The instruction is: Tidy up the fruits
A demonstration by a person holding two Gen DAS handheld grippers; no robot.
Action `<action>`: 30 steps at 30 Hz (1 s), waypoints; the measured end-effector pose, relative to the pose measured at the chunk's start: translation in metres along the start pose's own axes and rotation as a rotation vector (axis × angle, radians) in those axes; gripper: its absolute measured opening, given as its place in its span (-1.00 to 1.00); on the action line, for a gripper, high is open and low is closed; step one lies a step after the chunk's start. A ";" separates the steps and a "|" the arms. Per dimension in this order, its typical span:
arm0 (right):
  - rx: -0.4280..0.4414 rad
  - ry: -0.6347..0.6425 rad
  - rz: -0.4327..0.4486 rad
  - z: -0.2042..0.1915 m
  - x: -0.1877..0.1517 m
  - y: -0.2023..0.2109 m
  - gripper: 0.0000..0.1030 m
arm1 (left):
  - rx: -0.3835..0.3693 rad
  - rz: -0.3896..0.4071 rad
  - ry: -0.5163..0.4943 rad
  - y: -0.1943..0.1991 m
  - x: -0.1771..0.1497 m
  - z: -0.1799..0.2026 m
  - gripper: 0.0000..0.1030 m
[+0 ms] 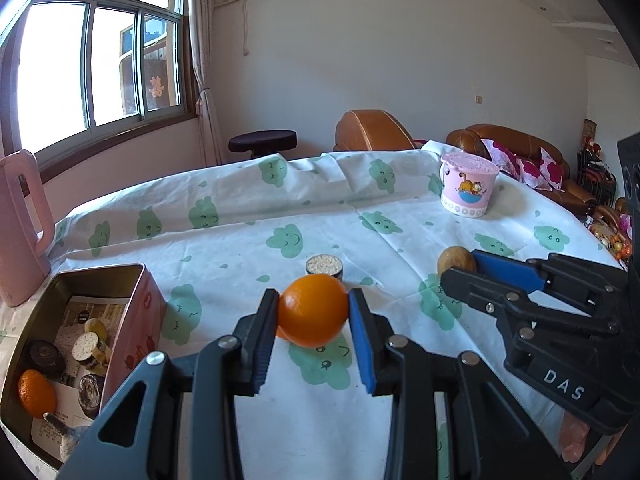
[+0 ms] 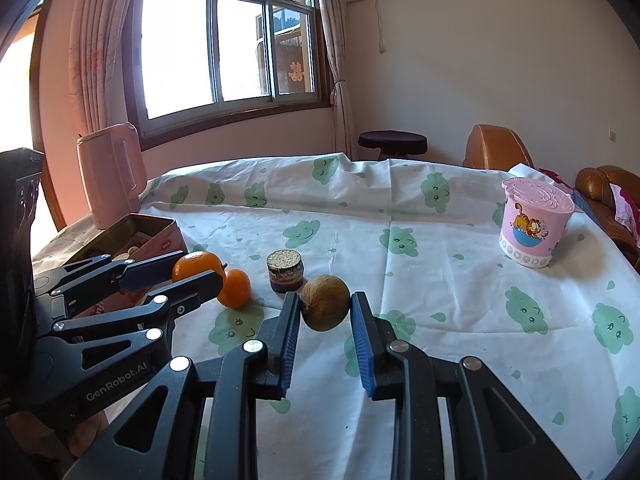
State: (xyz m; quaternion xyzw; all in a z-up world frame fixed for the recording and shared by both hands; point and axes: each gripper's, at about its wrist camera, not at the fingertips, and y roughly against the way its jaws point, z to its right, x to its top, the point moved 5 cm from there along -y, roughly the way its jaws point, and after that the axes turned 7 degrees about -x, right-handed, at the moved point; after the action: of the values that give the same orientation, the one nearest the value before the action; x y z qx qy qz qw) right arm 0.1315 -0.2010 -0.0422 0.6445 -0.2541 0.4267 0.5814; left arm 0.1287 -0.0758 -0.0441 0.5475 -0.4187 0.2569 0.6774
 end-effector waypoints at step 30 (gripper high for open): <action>0.002 0.025 0.130 -0.005 0.004 0.026 -0.46 | 0.040 0.108 0.005 0.020 0.004 -0.003 -0.29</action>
State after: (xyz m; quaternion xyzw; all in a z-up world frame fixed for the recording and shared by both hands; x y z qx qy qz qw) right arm 0.1111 -0.2004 -0.0250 0.6218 -0.2877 0.4719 0.5548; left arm 0.1151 -0.0681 -0.0302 0.5366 -0.4409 0.3029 0.6526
